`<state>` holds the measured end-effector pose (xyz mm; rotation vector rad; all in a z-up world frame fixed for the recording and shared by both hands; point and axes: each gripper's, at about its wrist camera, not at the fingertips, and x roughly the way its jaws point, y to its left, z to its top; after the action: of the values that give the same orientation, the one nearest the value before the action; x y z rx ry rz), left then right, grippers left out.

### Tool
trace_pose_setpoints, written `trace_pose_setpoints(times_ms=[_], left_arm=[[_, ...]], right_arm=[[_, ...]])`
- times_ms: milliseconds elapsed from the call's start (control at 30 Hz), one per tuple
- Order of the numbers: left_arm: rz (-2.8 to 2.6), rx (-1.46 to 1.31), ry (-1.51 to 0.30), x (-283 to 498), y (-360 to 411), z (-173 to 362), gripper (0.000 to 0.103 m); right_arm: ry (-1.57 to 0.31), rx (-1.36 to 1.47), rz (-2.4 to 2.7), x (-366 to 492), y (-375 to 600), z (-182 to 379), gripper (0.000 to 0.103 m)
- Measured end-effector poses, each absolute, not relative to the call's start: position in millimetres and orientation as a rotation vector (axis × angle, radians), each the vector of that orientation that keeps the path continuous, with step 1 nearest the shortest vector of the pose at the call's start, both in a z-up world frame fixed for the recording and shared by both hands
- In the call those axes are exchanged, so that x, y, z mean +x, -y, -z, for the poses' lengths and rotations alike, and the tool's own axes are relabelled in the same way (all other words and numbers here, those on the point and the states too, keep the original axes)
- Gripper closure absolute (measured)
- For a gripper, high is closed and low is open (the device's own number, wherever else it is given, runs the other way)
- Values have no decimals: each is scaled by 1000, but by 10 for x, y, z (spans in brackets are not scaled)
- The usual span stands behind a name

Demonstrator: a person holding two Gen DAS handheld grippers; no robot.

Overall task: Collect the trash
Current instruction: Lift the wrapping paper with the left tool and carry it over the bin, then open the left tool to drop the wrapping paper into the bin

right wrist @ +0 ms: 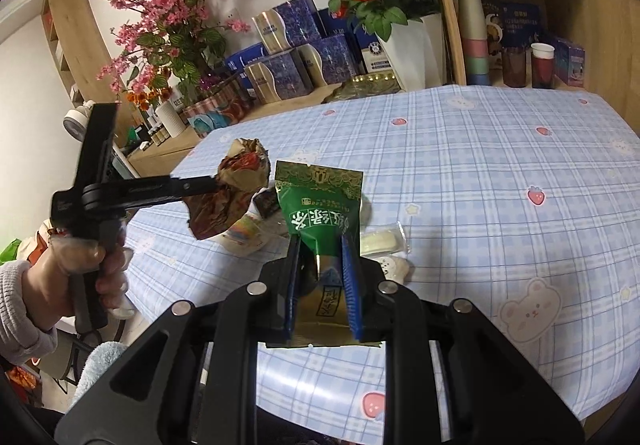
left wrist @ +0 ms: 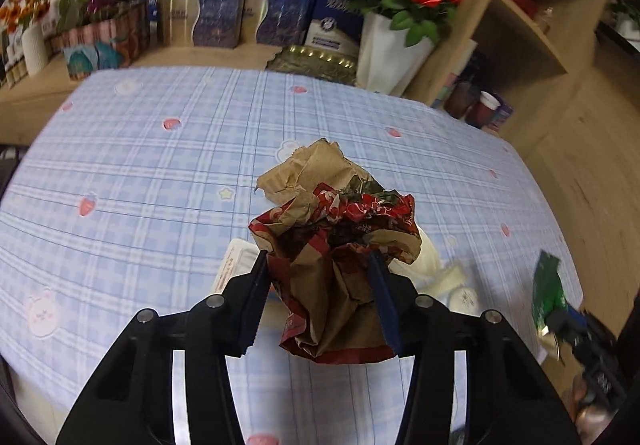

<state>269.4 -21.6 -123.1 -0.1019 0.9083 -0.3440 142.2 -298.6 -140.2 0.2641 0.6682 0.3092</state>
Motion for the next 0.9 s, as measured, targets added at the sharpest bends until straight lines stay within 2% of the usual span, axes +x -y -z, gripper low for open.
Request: trace_pose_setpoints(times_ms=[200, 367, 600, 900], left_arm=[[410, -68, -877, 2133, 85, 983, 55], [490, -17, -914, 1552, 31, 1050, 55], [633, 52, -1048, 731, 110, 1523, 55], [677, 94, -1241, 373, 282, 2219, 54]], right_arm=[[-636, 251, -325, 1201, 2889, 1260, 80], [-622, 244, -337, 972, 2799, 1210, 80], [-623, 240, -347, 714, 2683, 1242, 80], [-642, 231, -349, 476, 2576, 1396, 80]])
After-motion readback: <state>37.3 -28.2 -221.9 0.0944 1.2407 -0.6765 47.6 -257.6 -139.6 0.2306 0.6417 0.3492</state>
